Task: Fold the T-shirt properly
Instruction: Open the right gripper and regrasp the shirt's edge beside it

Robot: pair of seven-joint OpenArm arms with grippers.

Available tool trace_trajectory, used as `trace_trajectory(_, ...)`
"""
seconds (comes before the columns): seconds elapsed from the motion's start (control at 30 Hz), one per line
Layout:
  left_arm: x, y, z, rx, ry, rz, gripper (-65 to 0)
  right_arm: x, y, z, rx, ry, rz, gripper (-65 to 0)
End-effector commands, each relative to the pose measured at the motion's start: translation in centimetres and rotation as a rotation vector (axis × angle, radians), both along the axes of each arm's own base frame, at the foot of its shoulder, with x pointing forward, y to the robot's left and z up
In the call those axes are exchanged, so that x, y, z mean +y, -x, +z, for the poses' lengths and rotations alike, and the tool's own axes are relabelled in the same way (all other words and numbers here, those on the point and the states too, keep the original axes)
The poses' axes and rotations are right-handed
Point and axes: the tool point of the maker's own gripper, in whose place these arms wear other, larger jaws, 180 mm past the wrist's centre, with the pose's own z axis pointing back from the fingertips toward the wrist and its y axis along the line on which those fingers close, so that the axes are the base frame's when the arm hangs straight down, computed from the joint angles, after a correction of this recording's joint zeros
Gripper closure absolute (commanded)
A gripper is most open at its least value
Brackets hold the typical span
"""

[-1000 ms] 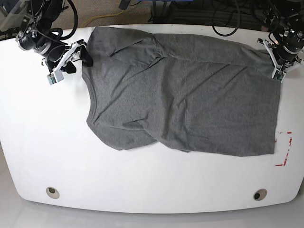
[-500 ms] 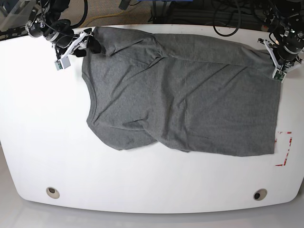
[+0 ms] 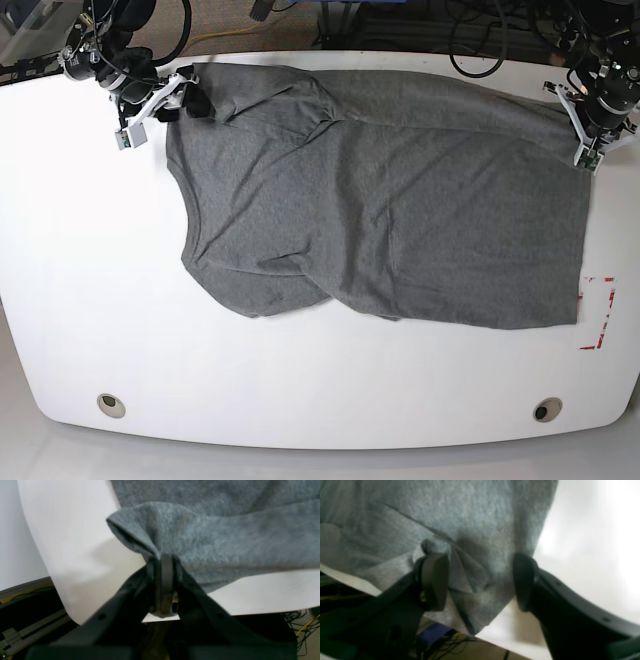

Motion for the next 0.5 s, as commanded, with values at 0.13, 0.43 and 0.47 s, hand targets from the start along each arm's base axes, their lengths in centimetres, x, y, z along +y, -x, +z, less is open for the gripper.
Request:
trace_trajectory(0.13, 0.4, -0.5, 1.0, -0.031, -0.018, -0.005, 0.0, -0.9, -1.4, 0.6, -0.028, 0.042, -0.001, -37.9)
trace_trajectory(0.43, 0.4, -0.5, 1.0, -0.031, -0.018, -0.005, 0.0, -3.3, -2.4, 2.2, -0.078, 0.088, -0.051, -37.9)
trace_trajectory(0.47, 0.3, -0.6, 0.9, -0.031, -0.016, -0.007, 0.0, -3.5, -2.5, 1.9, -0.069, 0.089, -0.053, -37.9)
